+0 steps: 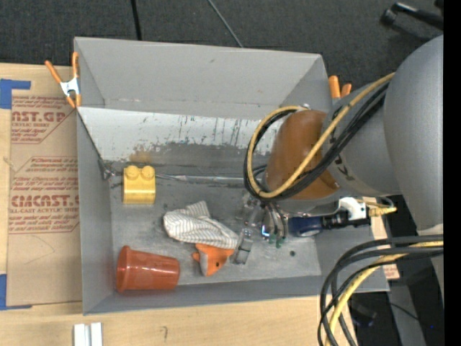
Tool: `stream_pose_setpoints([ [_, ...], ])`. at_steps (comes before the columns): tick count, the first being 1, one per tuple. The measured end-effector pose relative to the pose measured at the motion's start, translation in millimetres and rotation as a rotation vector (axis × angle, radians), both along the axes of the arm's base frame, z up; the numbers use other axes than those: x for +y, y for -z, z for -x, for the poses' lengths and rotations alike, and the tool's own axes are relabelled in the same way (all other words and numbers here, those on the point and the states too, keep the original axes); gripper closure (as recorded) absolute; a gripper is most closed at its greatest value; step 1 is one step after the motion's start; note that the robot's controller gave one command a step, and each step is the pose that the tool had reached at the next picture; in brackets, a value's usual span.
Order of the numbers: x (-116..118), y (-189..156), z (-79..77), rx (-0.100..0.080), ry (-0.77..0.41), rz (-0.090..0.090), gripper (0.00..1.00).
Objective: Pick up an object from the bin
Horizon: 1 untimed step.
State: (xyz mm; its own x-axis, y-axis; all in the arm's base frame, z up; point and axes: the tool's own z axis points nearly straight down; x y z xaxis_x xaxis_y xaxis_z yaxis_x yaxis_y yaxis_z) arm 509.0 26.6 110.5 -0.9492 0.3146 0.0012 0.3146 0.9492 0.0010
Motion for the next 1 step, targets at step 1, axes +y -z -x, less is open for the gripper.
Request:
stream_pose_setpoints([
  [1,37.3,23.0,2.5,-0.001,-0.153,0.003,0.0],
])
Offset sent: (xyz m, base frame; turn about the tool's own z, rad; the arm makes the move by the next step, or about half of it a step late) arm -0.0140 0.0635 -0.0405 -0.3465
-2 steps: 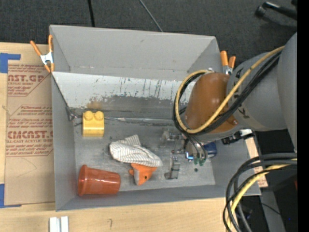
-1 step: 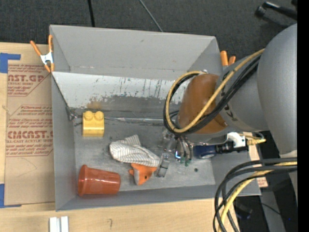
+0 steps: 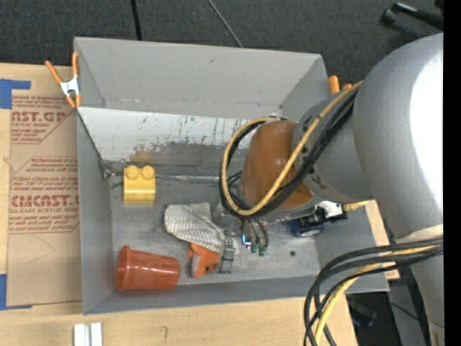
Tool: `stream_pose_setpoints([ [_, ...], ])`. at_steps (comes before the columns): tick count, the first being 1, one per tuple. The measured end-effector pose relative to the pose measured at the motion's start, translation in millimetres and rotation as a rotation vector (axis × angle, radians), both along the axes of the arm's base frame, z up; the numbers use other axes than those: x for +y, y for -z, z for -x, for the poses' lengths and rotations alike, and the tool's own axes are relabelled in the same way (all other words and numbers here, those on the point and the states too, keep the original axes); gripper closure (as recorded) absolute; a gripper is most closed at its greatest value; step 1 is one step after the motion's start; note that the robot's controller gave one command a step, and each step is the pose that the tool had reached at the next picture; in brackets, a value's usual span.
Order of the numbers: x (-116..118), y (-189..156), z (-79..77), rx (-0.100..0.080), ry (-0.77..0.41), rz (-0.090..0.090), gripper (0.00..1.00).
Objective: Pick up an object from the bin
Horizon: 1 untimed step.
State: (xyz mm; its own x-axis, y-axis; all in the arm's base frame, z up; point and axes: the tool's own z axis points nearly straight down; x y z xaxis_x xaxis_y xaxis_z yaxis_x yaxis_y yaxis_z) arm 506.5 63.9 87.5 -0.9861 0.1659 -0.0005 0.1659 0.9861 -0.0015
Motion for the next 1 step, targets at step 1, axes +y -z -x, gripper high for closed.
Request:
stream_pose_setpoints([
  [1,26.5,18.1,11.6,0.001,-0.194,-0.001,1.0],
])
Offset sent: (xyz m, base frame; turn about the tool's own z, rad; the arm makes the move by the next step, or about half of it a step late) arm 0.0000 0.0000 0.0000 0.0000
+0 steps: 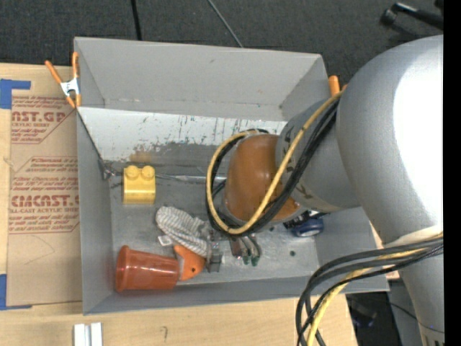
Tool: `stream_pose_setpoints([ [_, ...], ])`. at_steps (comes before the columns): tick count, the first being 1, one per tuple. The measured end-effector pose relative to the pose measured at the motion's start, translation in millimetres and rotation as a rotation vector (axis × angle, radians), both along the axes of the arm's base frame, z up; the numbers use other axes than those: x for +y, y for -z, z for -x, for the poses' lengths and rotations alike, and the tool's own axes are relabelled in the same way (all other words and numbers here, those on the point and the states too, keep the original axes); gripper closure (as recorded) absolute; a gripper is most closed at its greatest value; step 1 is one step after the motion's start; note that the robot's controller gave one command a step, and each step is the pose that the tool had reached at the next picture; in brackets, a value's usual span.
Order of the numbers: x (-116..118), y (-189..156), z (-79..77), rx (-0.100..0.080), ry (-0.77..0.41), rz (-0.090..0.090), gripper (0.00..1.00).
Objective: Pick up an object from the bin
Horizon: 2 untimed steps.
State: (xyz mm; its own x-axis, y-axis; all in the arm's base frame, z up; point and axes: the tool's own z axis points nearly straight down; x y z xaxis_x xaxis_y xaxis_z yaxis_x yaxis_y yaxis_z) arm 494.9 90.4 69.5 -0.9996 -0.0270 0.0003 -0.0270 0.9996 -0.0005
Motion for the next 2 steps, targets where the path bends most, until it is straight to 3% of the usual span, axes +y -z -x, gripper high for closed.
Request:
stream_pose_setpoints([
  [1,0,0,0.0,0.0,0.0,0.0,1.0],
  [2,-3,-138,-24.7,-0.003,0.013,-0.001,1.0],
])
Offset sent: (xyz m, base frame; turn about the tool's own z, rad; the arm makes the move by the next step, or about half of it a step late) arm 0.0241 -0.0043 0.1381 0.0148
